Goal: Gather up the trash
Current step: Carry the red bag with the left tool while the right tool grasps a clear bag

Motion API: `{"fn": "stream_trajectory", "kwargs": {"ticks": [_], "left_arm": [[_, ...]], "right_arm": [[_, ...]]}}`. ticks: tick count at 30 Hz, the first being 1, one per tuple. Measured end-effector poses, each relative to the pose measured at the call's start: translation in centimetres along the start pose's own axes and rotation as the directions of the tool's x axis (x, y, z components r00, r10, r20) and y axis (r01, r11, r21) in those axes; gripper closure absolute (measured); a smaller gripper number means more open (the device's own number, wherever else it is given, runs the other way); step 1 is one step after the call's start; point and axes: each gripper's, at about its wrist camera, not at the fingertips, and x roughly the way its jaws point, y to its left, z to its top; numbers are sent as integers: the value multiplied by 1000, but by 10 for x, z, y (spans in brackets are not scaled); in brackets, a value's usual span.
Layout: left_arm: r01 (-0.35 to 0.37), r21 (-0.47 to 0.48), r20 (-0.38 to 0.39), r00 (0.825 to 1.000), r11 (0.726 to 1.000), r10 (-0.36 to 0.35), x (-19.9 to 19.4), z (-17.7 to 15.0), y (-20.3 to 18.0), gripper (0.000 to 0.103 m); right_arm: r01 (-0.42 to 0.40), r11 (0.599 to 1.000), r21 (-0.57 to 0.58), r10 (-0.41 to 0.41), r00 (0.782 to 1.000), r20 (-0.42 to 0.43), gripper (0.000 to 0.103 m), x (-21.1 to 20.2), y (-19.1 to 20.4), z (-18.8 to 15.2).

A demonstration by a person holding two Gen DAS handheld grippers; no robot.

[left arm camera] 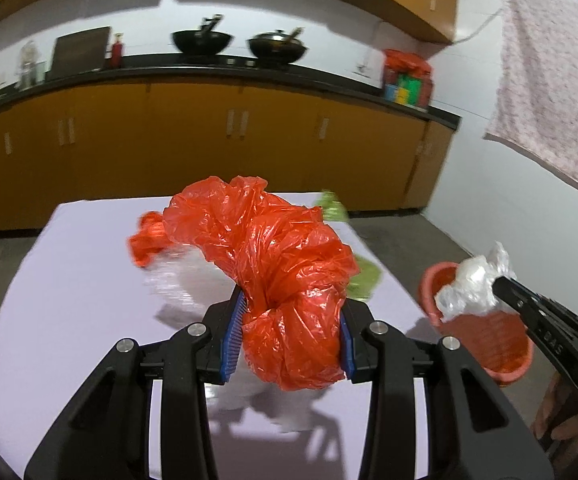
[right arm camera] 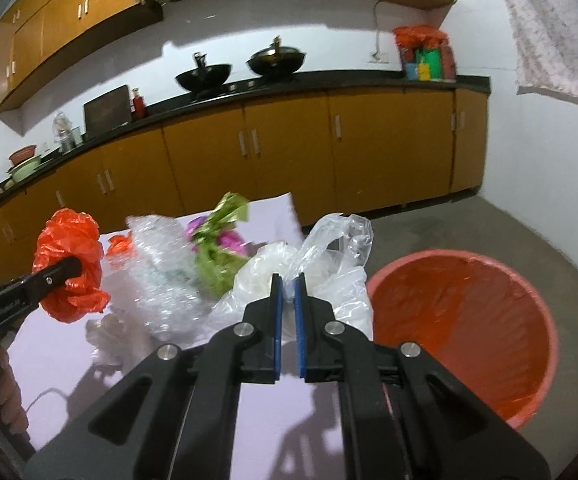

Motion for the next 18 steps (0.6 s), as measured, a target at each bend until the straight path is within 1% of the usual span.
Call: {"fn": "stream_trajectory", "kwargs": {"ticks": [7, 18], "left_arm": [[109, 59, -25, 994, 992, -107, 17, 1, -47, 64], [227, 120, -73, 973, 967, -219, 45, -5, -105, 64]], "right_arm": [[89, 995, 36, -91, 995, 30, 96, -12, -38, 2], [209, 975, 72, -213, 976, 45, 96, -20, -89, -3]]}}
